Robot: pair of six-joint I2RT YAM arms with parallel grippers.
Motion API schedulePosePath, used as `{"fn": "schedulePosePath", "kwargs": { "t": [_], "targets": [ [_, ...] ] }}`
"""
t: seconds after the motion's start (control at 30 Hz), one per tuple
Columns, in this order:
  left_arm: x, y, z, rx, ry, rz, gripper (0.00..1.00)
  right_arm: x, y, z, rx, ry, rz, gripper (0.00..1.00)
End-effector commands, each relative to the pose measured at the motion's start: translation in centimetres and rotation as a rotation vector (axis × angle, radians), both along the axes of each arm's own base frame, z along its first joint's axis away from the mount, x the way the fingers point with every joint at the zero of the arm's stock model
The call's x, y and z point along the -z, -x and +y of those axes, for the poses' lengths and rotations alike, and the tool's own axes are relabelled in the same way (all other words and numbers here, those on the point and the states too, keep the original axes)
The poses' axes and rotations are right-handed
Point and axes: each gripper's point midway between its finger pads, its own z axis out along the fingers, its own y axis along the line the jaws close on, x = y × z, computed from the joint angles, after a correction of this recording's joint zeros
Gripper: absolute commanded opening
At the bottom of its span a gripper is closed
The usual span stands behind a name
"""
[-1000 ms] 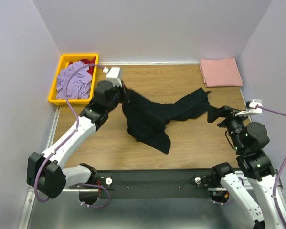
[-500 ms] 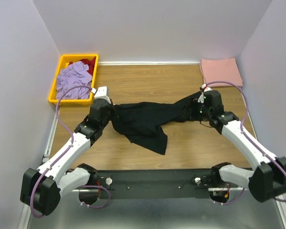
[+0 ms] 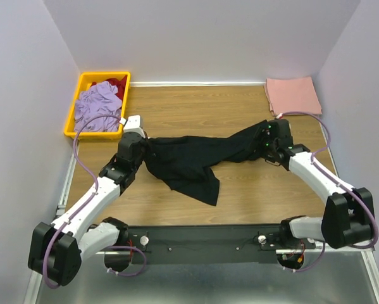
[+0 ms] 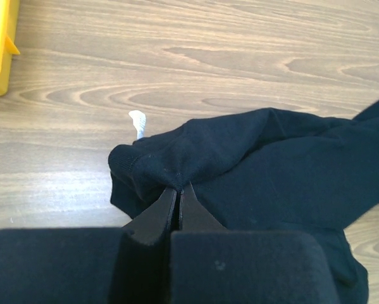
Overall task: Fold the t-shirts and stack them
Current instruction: Flatten the tshirt out
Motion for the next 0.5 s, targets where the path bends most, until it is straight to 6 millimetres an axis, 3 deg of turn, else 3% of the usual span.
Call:
{"fn": "schedulePosePath", "kwargs": {
  "t": [0.0,0.07,0.13,0.17,0.2,0.33,0.4,0.47],
  "targets": [
    [-1.4,-1.6,0.4,-0.011,-0.011,-0.045,0.0,-1.3,-4.0,-5.9,0.242,0.032,-0.077,0.78],
    [-1.6,-1.9,0.4,-0.01,-0.017,-0.047,0.0,-1.4,-5.6,-8.0,0.294,-0.002,-0.092,0.75],
    [-1.8,-2.2,0.5,-0.01,-0.016,-0.061,0.0,-1.2,-6.6,-8.6,0.31,-0.033,-0.093,0.71],
    [-1.8,-2.2,0.5,-0.005,-0.02,-0.062,0.0,-1.6,-7.5,-10.3,0.36,-0.055,-0.112,0.7],
    [-1.7,-2.2,0.6,-0.006,-0.02,-0.063,0.0,-0.7,-8.0,-10.4,0.364,-0.076,-0.088,0.68],
    [-1.1,-2.1,0.8,-0.004,-0.027,-0.055,0.0,-0.2,-10.1,-11.3,0.389,-0.137,-0.111,0.64],
    [-1.0,-2.1,0.8,-0.002,-0.028,-0.053,0.0,-0.9,-11.6,-11.4,0.384,-0.154,-0.147,0.63],
    [-1.0,-2.2,0.8,-0.001,-0.03,-0.053,0.0,0.0,-12.4,-11.7,0.394,-0.158,-0.135,0.62]
  ]
}}
